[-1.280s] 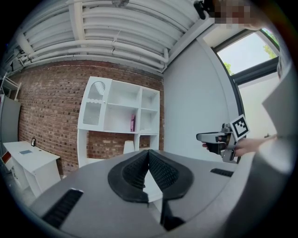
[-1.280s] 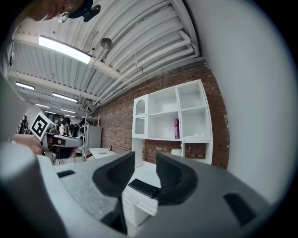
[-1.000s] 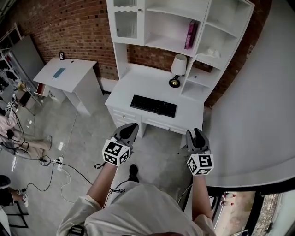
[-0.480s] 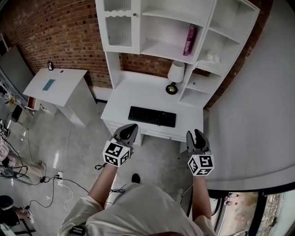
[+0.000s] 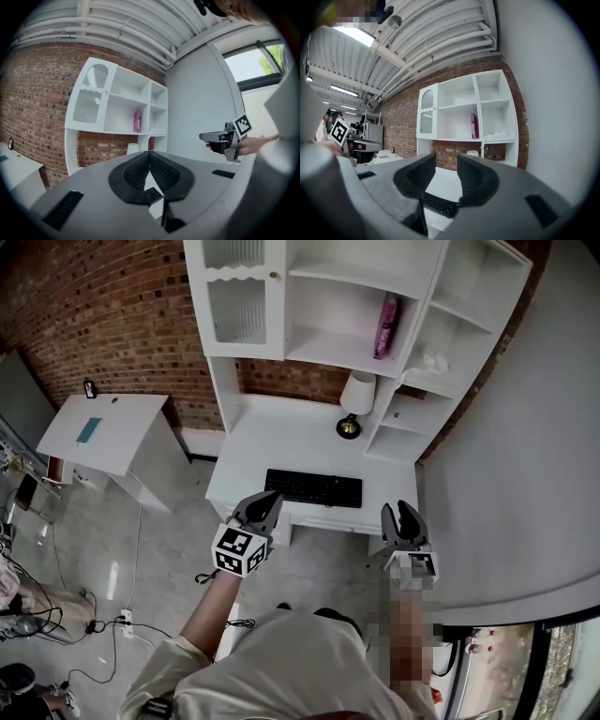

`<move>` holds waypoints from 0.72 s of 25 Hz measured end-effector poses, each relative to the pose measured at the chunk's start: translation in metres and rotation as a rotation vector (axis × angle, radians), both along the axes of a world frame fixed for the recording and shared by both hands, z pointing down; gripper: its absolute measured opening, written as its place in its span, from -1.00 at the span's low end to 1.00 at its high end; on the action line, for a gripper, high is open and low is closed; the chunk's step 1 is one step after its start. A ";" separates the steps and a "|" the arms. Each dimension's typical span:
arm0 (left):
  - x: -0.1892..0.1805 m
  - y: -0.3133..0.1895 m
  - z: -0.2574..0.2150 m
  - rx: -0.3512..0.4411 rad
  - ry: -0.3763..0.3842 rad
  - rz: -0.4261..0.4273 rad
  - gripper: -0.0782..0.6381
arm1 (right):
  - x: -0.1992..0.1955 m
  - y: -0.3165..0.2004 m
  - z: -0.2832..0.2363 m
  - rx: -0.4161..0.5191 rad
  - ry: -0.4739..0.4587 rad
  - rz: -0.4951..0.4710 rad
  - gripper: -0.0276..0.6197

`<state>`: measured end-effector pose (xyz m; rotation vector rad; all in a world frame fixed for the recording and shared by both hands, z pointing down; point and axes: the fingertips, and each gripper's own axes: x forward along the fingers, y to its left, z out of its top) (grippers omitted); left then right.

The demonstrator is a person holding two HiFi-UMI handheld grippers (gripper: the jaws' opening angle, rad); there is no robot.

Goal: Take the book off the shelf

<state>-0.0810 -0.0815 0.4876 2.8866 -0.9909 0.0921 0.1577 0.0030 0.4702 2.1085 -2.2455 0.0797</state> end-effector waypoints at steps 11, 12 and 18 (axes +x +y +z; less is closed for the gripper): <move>0.015 -0.041 0.010 -0.043 0.013 0.006 -0.80 | 0.012 -0.047 0.001 -0.021 -0.020 0.034 -0.52; 0.015 -0.047 0.013 -0.050 0.011 0.000 -0.80 | 0.015 -0.053 0.002 -0.022 -0.026 0.034 -0.52; 0.038 -0.093 0.015 -0.059 0.009 -0.027 -0.80 | 0.037 -0.105 0.006 -0.026 -0.025 0.002 -0.52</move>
